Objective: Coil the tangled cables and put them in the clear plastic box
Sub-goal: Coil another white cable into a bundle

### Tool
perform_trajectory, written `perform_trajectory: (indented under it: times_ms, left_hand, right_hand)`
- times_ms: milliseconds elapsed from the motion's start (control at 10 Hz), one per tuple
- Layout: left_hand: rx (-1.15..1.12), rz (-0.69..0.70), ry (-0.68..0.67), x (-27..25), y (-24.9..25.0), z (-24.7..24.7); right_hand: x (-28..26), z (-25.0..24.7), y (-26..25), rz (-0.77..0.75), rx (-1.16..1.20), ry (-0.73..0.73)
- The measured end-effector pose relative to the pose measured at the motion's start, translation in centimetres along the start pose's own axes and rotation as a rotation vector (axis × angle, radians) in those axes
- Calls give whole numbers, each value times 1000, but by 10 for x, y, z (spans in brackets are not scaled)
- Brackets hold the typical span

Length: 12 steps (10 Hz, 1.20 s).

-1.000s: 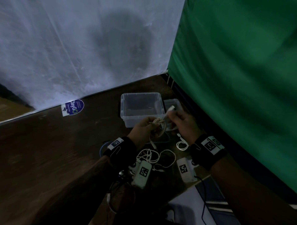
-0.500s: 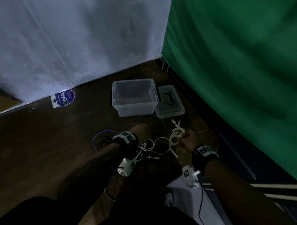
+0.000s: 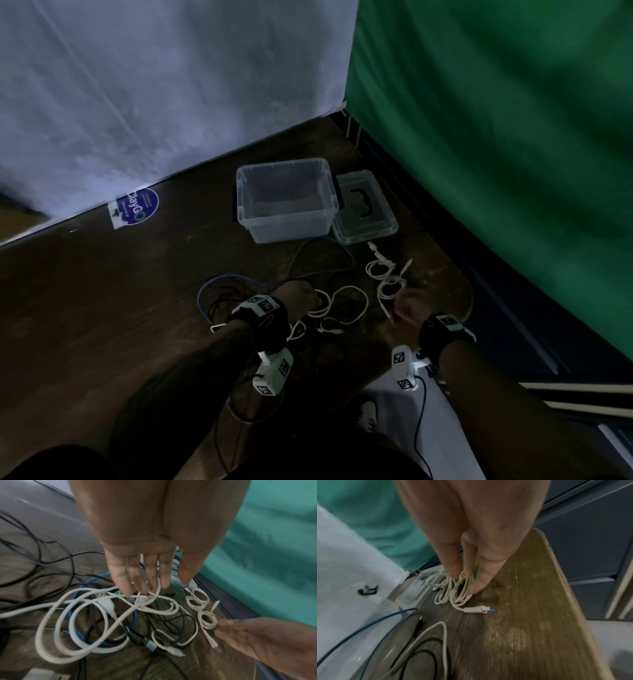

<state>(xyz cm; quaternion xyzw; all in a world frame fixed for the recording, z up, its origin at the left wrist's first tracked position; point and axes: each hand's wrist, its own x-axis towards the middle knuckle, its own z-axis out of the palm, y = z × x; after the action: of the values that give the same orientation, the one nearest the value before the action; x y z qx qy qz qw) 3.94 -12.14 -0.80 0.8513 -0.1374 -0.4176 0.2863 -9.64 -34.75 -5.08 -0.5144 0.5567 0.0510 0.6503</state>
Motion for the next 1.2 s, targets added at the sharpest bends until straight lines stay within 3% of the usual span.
perform_trajectory:
  times_ms: [100,200,300,400,500,600,800,900,1000,1100,1200]
  left_hand:
    - [49,162,48,7,-11,-9]
    - [-71,210,106,-2,-10,-24]
    - [-194,274,190,-19,-6,-43]
    - [-233,385,203,-35,4,-68]
    - [-196,485,198,-49,17,-96]
    - [-208,523,198,-63,21,-120]
    - [-294,543,192,-83,22,-124]
    - [-476,418,105,-92,27,-124]
    - [-604,338,-31,-97,32,-126]
    - [-655,335,-153,-100,35,-127]
    - [-899,391,-387,-109,46,-134]
  right_hand:
    - [-22,2,-10,-89,-91,70]
    - [-47,18,-20,-413,-348,191]
    - [-71,50,-33,-683,-485,-66]
    - [-102,90,-59,-829,-519,-357]
    - [-119,118,-79,-862,-510,-478]
    - [-133,128,-102,-909,-559,-437]
    - [-147,125,-135,-1196,-644,-313]
    - [-146,118,-143,-1329,-647,-286]
    - [-146,112,-149,-1368,-621,-289]
    - [-149,107,-157,-1280,-509,-327]
    - [-150,105,-157,-1214,-408,-325]
